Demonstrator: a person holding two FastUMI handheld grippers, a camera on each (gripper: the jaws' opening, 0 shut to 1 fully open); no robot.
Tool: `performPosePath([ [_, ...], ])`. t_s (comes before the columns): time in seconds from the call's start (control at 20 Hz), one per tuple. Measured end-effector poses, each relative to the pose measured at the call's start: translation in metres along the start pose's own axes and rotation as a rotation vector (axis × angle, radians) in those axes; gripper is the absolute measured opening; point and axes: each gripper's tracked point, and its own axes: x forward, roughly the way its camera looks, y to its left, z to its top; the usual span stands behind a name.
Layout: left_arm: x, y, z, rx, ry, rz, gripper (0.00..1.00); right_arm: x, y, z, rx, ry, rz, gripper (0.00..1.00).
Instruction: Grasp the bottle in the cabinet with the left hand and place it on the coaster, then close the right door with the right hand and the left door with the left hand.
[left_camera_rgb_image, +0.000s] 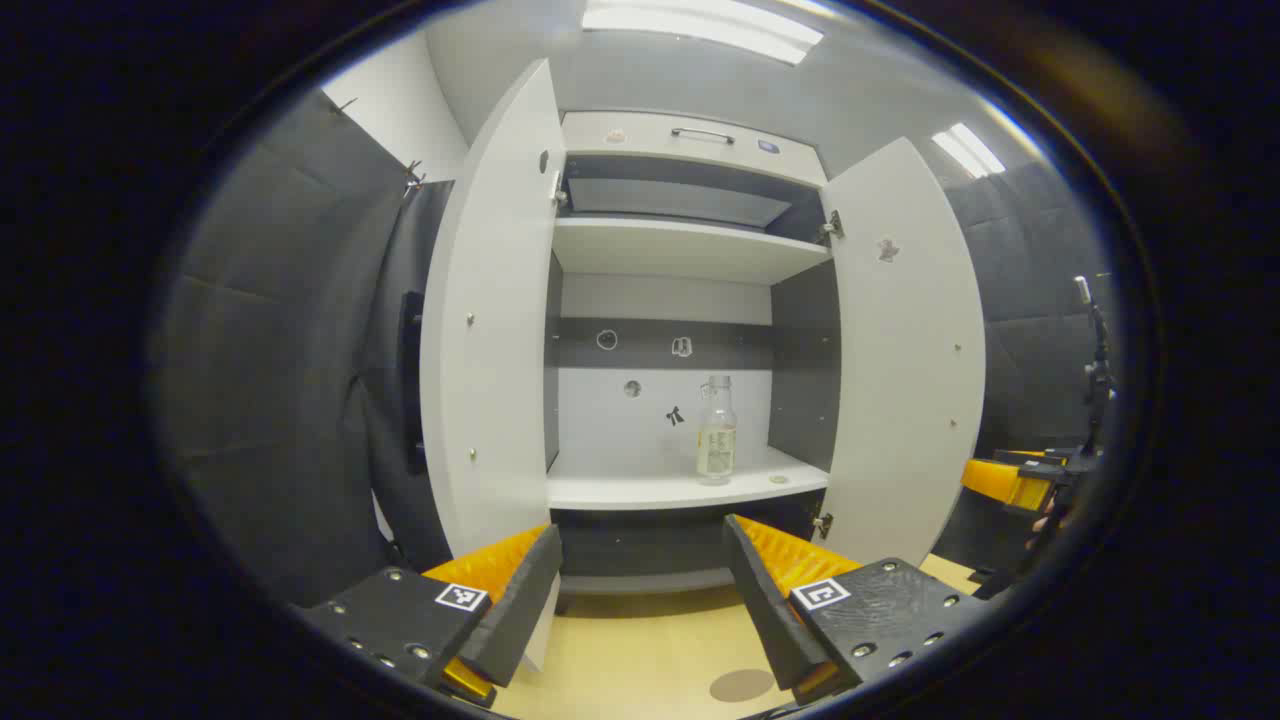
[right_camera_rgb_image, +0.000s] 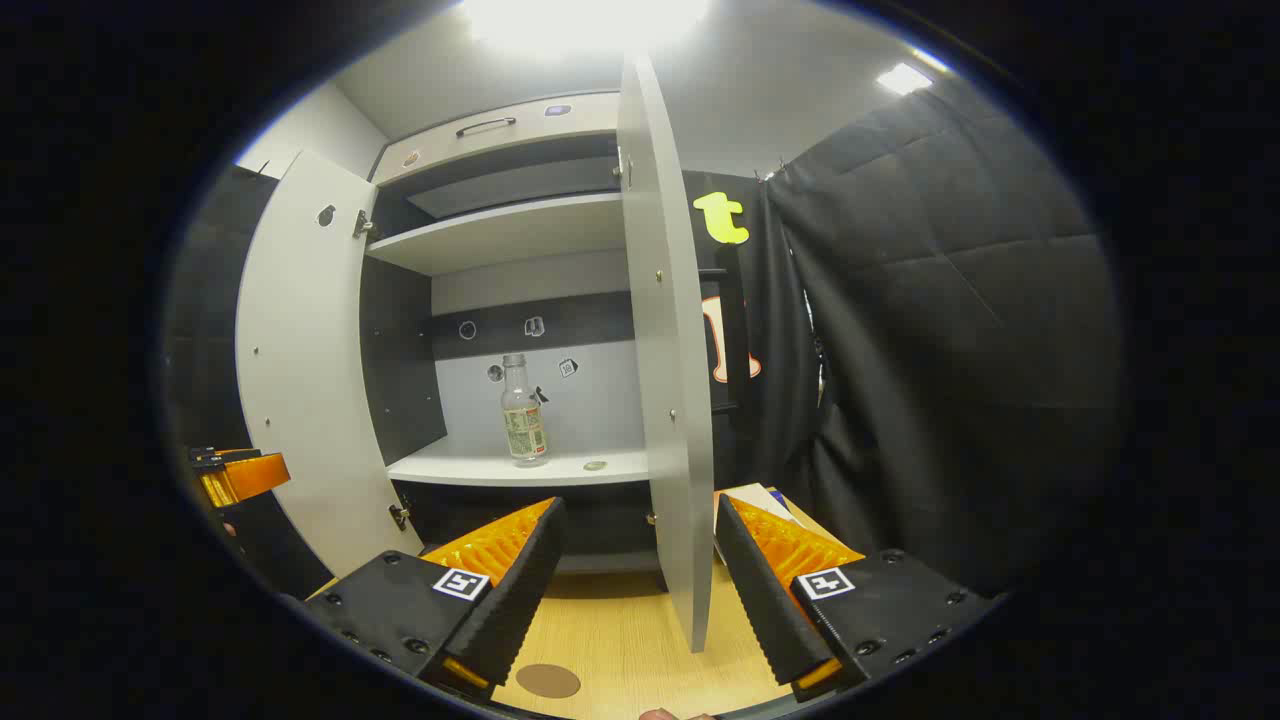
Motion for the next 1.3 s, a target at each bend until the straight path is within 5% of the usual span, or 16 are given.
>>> performPosePath([
  [0.8, 0.024, -0.005, 0.004, 0.002, 0.010, -0.029, 0.94, -0.005, -0.032, 0.014, -0.005, -0.033, -0.082, 0.96],
  [1.3, 0.087, -0.042, 0.030, 0.005, -0.010, -0.148, 0.94, -0.019, -0.098, 0.041, -0.056, -0.060, -0.264, 0.96],
])
